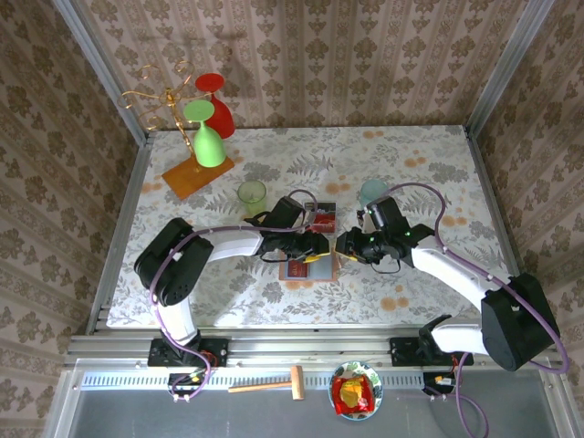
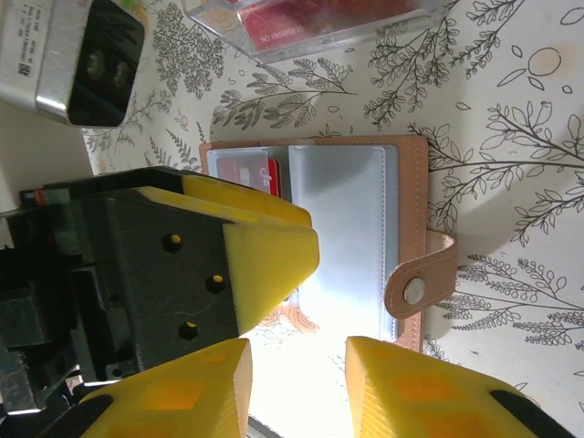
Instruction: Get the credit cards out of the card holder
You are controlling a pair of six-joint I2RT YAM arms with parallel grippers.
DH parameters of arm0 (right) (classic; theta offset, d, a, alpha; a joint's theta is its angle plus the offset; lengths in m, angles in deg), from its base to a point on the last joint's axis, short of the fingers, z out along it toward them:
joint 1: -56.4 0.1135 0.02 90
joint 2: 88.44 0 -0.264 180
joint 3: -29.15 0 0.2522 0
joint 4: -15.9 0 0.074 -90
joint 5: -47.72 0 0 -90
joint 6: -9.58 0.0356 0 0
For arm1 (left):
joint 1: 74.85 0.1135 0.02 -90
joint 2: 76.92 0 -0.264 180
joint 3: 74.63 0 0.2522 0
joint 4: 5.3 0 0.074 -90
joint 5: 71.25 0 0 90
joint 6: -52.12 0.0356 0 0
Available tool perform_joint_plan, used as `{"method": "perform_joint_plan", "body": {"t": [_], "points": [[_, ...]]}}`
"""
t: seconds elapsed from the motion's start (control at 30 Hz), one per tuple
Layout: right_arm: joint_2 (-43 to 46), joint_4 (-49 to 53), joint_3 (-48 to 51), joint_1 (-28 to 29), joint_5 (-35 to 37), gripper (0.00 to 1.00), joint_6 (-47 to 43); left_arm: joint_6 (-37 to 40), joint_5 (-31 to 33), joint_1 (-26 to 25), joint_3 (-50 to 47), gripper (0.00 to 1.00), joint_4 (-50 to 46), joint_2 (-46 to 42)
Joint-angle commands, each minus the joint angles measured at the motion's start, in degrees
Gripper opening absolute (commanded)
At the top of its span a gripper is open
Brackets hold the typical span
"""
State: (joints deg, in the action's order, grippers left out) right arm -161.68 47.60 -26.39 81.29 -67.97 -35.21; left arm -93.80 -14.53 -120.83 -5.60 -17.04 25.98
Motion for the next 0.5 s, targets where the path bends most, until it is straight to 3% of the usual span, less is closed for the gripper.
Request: {"method": "perform_joint_plan", "body": {"t": [0.0,0.47], "points": [[-0.79,-1.71,0.49,-0.1,-1.0,0.34,1.27,-0.24,-1.09,0.85,-0.95,0.41,1.75,-1.91],[-12.16,-5.39,-4.97,6.67,-0.98,0.33,3.8,0.01,-1.53,5.75,-9.39,0.4,3.96,-8.25]]}}
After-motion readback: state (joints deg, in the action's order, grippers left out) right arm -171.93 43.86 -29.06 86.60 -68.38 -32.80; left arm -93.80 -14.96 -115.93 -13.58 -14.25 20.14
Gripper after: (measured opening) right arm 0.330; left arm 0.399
